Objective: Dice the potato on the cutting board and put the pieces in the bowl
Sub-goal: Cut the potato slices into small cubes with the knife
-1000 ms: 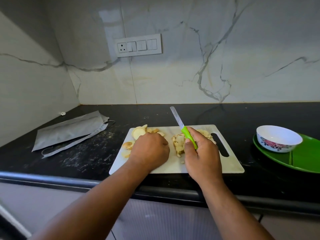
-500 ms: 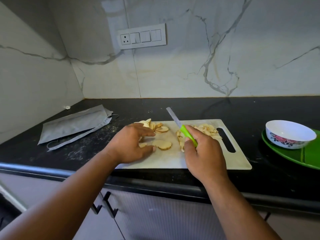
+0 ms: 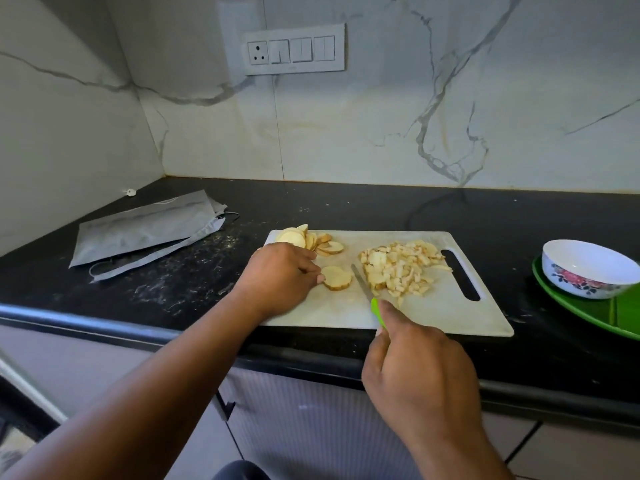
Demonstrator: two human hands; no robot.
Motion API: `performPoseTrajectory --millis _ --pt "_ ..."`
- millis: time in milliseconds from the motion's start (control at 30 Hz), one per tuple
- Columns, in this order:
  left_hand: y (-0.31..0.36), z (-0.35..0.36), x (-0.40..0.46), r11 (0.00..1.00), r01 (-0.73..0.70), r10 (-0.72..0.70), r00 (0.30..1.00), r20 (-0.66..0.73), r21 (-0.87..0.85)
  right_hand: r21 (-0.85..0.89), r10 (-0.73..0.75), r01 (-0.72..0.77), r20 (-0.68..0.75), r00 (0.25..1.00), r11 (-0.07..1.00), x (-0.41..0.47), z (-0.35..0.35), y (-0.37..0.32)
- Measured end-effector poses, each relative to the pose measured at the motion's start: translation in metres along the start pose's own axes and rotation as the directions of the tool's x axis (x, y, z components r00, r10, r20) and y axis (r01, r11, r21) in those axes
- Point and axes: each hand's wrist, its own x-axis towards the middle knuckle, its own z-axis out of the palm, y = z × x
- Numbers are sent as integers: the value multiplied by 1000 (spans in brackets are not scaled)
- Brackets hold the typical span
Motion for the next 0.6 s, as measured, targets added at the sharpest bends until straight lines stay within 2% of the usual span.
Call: performPoseTrajectory --millis 167,333,467,600 --pt "-5 2 1 1000 8 -7 998 61 -5 18 5 -5 34 999 1000 -15 7 -9" --pt "3 -1 -15 973 53 -62 997 34 225 -26 15 -14 21 1000 1000 -15 11 -14" --pt "16 0 -22 968 12 -47 989 137 249 -75 21 -20 2 1000 997 -11 12 -19" --pt "13 -1 -20 968 23 -65 985 163 248 -72 27 -29 -32 999 997 -4 9 -15"
